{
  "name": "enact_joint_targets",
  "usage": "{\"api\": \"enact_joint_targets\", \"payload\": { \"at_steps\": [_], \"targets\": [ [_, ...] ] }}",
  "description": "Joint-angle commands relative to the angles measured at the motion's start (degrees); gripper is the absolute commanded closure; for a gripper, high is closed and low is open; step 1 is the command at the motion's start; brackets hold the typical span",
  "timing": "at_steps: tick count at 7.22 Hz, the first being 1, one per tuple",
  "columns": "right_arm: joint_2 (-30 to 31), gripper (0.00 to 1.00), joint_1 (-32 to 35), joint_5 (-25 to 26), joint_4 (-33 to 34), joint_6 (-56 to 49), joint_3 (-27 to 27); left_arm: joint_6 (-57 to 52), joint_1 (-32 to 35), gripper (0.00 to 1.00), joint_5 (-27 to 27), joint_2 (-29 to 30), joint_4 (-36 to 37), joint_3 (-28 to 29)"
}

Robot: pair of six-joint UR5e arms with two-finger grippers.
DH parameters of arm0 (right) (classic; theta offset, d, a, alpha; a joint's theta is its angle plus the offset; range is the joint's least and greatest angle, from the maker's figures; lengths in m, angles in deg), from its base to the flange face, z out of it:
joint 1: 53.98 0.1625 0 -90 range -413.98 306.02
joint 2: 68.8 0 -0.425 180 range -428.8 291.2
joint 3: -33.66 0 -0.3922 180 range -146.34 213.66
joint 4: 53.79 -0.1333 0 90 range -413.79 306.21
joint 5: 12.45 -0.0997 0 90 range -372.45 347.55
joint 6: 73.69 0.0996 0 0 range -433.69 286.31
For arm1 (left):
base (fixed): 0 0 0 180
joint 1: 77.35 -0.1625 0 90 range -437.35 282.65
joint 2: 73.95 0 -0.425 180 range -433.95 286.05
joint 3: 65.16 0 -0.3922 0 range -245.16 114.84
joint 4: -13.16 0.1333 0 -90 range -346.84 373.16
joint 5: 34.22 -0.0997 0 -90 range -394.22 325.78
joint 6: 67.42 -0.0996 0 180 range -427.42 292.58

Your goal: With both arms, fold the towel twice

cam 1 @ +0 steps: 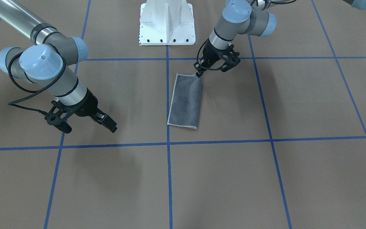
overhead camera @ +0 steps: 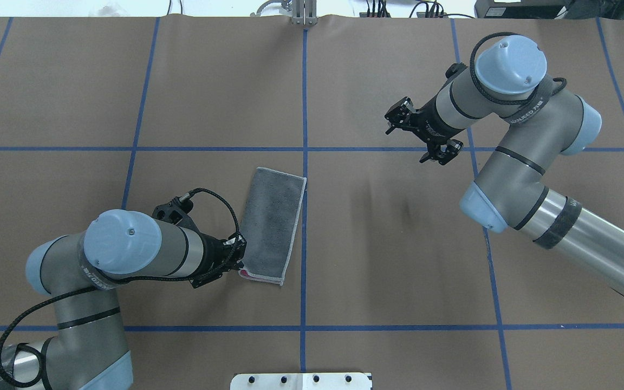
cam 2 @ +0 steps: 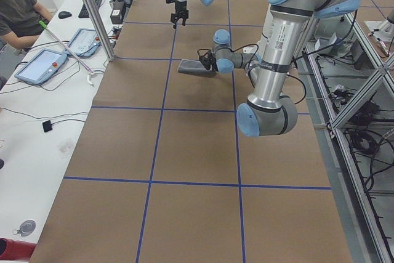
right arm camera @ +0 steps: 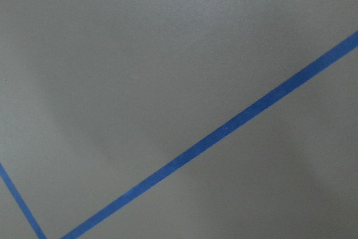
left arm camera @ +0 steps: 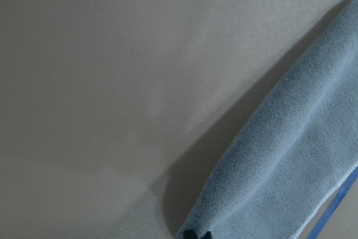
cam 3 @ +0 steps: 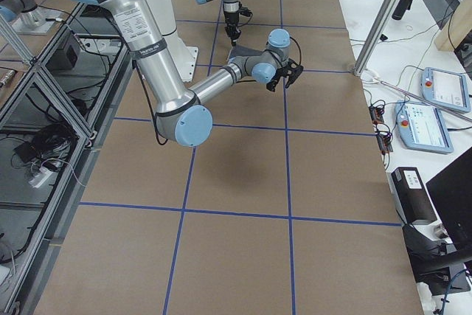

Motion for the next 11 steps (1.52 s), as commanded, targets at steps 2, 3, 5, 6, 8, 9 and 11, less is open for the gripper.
{"api": "enact_joint_targets", "payload": {
  "at_steps": [2,3,5,6,8,9,11],
  "targets": [
    [-0.1,0.00,0.0,0.0,0.0,0.1,0.1,0.1,0.1,0.71,-1.4,-2.6,0.3,-0.5],
    [-0.1,0.00,0.0,0.0,0.0,0.1,0.1,0.2,0.1,0.68,-1.8,-2.7,0.3,-0.7],
    [-0.2,0.00,0.0,-0.1,0.0,0.2,0.4,0.7,-0.1,0.64,-2.3,-2.5,0.3,-0.7],
    [-0.2,0.00,0.0,0.0,0.0,0.2,0.5,0.9,-0.1,0.64,-2.4,-1.5,0.4,-0.8],
    [-0.2,0.00,-0.1,0.1,0.0,0.3,0.5,0.9,-0.8,0.64,-6.2,-0.9,3.3,-1.3],
    [-0.2,0.00,-0.2,0.2,0.0,0.3,0.5,0.9,-1.7,0.64,-7.0,-0.7,5.5,-1.6],
    [-0.1,0.00,-0.3,0.3,0.0,0.2,0.4,1.0,-3.7,0.64,-7.0,-0.3,7.0,-1.5]
  ]
}}
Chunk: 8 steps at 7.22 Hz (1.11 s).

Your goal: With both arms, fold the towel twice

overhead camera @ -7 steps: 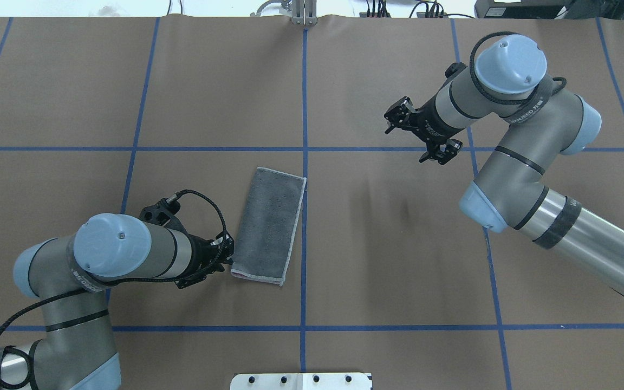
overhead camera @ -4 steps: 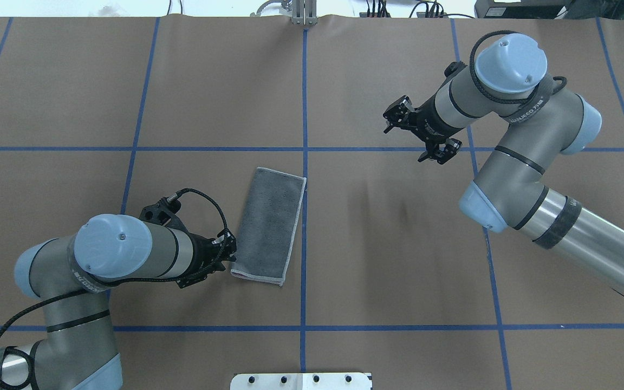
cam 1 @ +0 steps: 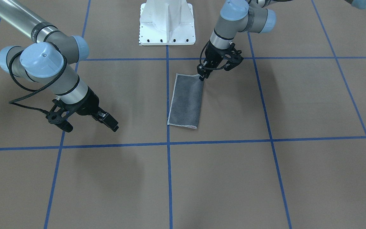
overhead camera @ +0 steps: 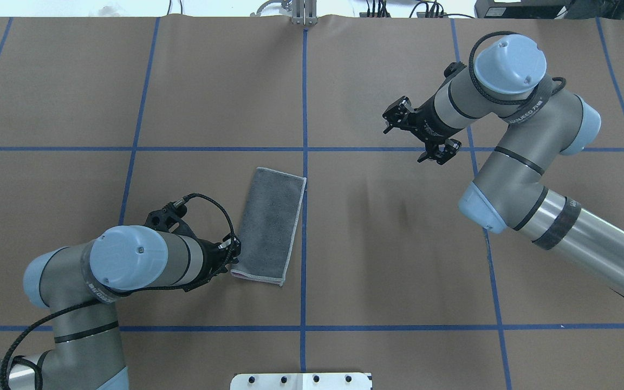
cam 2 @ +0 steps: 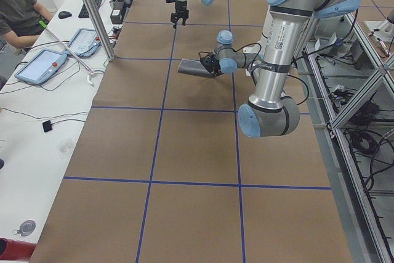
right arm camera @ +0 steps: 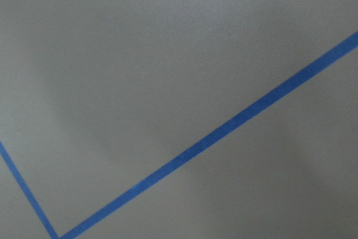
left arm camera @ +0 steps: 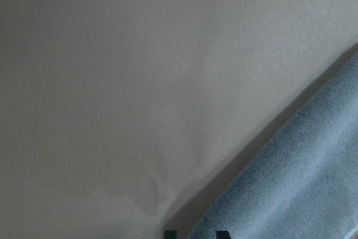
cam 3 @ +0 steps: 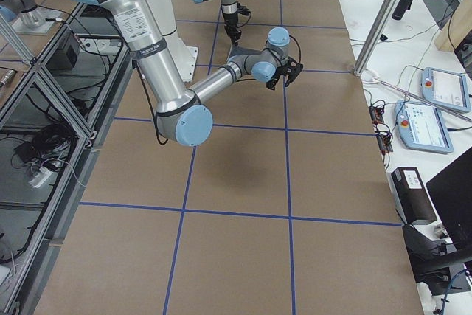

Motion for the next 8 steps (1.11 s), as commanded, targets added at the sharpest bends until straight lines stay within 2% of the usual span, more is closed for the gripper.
{"api": "enact_joint_targets", "payload": {
  "at_steps": [1,3,8],
  "targets": [
    [0.0,0.00,-0.1,0.1,0.0,-0.1,-0.1,0.0,-1.4,0.65,-0.2,1.5,2.2,0.0],
    [0.0,0.00,-0.3,0.1,0.0,0.0,-0.5,0.1,-1.7,0.66,-0.2,3.6,5.8,0.0],
    [0.0,0.00,-0.3,0.2,0.0,0.0,-0.5,-0.4,-1.3,0.68,-0.2,2.3,5.9,0.0]
  ]
}}
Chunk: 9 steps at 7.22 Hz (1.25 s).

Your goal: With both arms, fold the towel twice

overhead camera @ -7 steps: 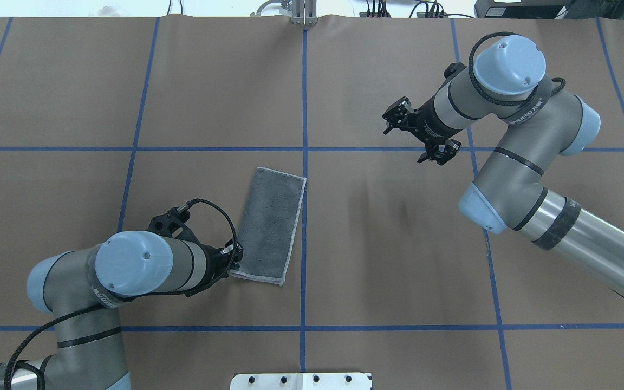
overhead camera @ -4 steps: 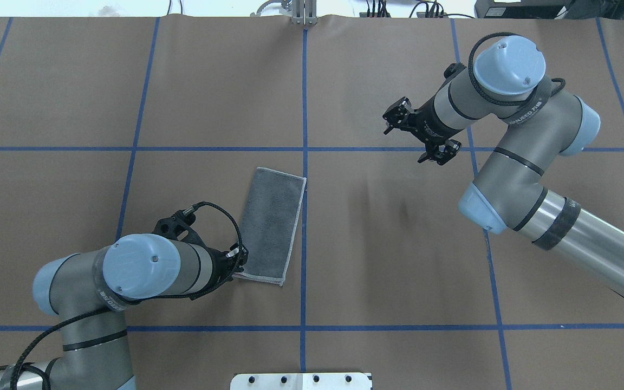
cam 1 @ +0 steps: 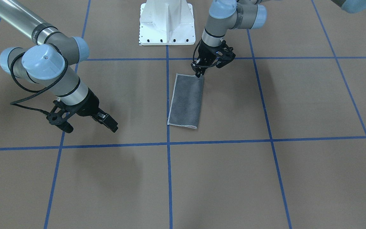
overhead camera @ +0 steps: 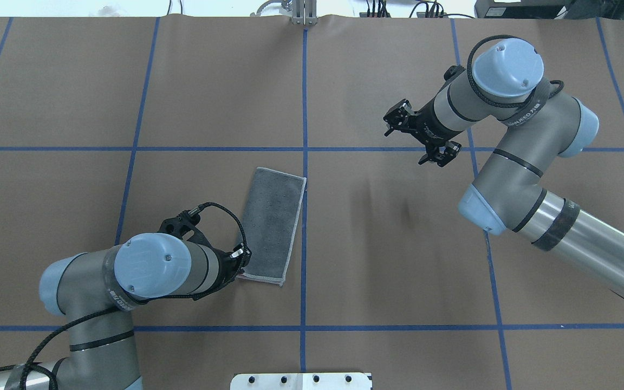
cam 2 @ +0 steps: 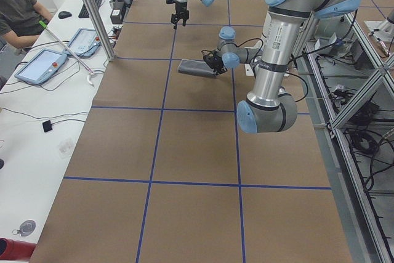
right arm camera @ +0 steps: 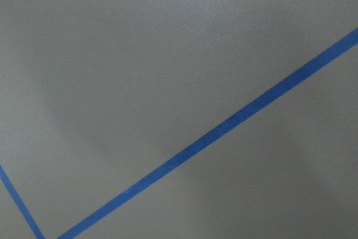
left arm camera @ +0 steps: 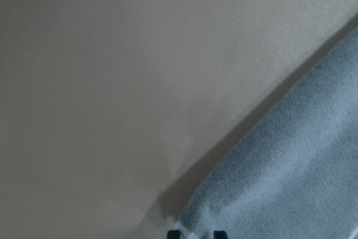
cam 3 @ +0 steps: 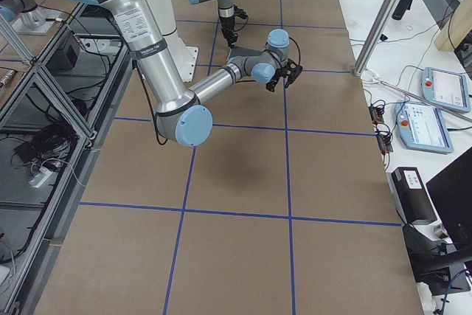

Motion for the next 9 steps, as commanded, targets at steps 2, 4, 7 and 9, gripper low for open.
{"api": "enact_joint_targets", "payload": {
  "at_steps": [2,4,7,9],
  "targets": [
    [-0.1,0.00,0.0,0.0,0.0,0.1,0.1,0.0,0.0,0.80,0.0,-0.2,0.4,0.0],
    [-0.1,0.00,0.0,0.0,0.0,0.0,0.1,0.1,-0.1,1.00,0.0,-0.2,0.4,0.0],
    [-0.1,0.00,0.0,0.0,0.0,0.0,0.2,-0.1,0.0,1.00,0.4,-2.1,0.3,-2.1],
    [-0.8,0.00,-0.2,0.1,0.0,0.5,0.4,-0.2,-0.1,1.00,0.6,-2.6,-0.1,-2.0]
  ]
}}
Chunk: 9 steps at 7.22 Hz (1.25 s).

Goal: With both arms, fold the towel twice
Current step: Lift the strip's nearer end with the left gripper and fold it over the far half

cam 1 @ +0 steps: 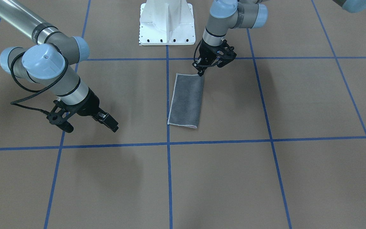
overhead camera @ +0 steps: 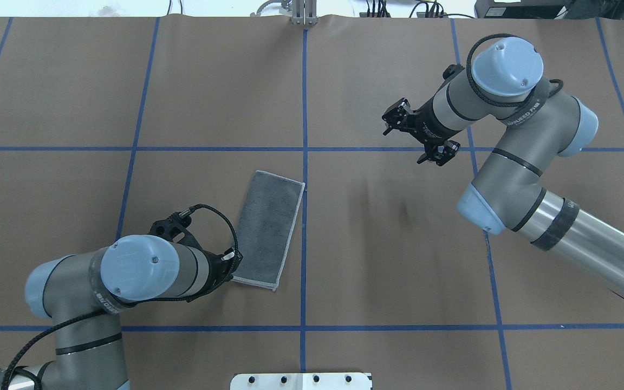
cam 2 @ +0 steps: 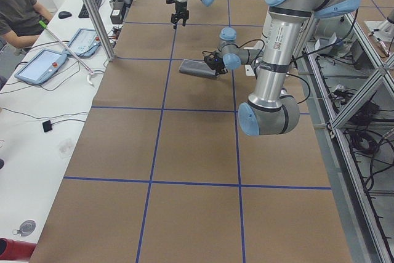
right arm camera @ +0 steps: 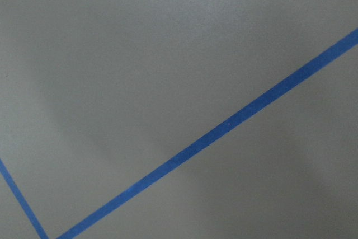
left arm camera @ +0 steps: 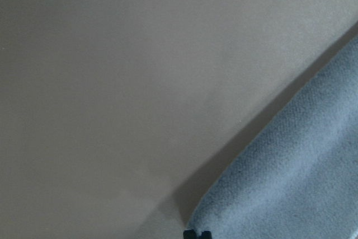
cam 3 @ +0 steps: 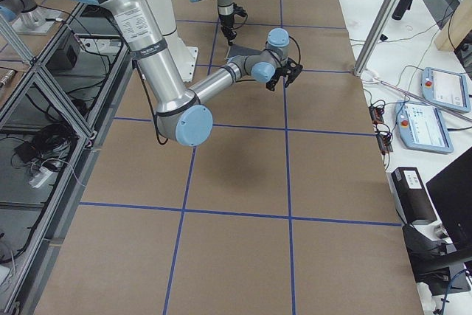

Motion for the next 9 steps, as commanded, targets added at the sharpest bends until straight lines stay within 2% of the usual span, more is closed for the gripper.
{"api": "enact_joint_targets", "payload": {
  "at_steps": [1,3,6,7,9],
  "targets": [
    [-0.4,0.00,-0.1,0.0,0.0,0.5,0.2,-0.1,-0.2,1.00,0.2,-0.4,-0.2,0.1],
    [-0.4,0.00,-0.1,0.0,0.0,0.4,0.3,-0.1,-0.2,1.00,0.2,1.1,-0.2,-1.0],
    [-0.3,0.00,0.0,0.0,0.0,0.0,0.2,0.4,2.5,1.00,-0.1,8.9,0.3,0.4],
    [-0.1,0.00,0.0,0.0,0.0,-0.1,0.2,0.3,3.9,1.00,0.1,10.5,0.3,1.4],
    [0.1,0.00,0.0,-0.1,0.0,-0.3,0.0,-0.4,7.5,1.00,0.1,14.6,-0.4,8.1]
  ]
}}
